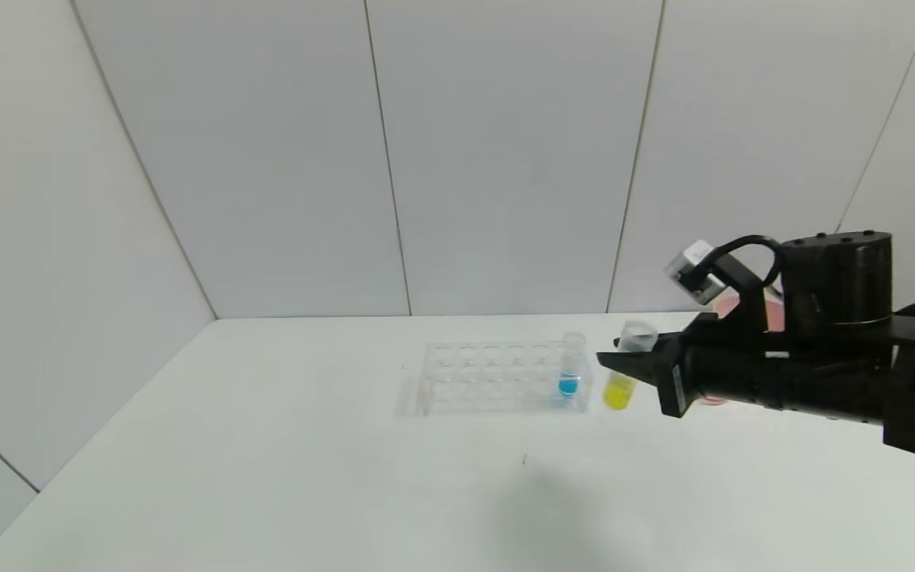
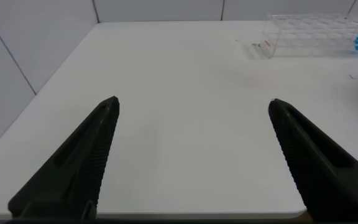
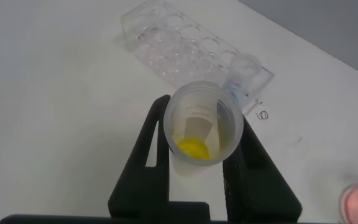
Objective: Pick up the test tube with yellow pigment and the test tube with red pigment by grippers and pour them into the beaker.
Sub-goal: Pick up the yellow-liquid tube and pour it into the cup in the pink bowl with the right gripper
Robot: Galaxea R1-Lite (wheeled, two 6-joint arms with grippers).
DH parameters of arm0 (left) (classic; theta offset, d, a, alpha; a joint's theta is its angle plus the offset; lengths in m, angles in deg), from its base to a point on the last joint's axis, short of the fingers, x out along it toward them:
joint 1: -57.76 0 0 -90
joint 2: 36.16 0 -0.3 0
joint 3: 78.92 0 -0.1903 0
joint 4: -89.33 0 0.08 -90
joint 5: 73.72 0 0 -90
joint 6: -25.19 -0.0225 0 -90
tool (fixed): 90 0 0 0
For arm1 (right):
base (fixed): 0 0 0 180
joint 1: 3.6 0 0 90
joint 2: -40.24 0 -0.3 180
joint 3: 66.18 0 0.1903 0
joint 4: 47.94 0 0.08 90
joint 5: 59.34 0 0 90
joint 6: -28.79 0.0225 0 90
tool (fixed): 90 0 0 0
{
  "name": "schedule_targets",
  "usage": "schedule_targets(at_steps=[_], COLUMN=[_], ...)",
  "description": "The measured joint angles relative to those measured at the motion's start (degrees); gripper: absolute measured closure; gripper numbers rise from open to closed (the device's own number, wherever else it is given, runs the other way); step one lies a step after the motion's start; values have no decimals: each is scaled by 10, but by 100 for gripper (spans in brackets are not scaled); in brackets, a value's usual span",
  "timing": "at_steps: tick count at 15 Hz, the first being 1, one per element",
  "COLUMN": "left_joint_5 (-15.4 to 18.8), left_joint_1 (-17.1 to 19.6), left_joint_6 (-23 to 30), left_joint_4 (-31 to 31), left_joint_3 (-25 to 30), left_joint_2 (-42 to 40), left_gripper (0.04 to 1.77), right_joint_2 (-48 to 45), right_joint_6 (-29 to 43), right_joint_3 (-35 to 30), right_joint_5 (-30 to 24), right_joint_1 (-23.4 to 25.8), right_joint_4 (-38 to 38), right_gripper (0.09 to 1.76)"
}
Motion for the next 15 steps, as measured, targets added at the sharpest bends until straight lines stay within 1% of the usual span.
schedule_targets(at_steps=[3,5,7,9,11,13,15], left_joint_5=[0,0,0,0,0,0,0], left_joint_1=[0,0,0,0,0,0,0], left_joint_6=[0,0,0,0,0,0,0], left_joint_4=[0,0,0,0,0,0,0], left_joint_3=[0,0,0,0,0,0,0], left_joint_2=[0,0,0,0,0,0,0], left_gripper=[9,9,9,9,9,9,9], right_joint_2=[-19,-22,-14,-4,4,17,36], right_joint_6=[-53,-93,-115,-135,-177,-239,-318], right_joint_3=[17,42,80,113,143,180,225], right_joint_5=[-71,-117,-136,-165,-204,-247,-263], right_joint_1=[100,167,223,263,300,337,368], right_joint_4=[-61,-102,-140,-187,-247,-309,-382], right_gripper=[130,130,130,130,130,130,130])
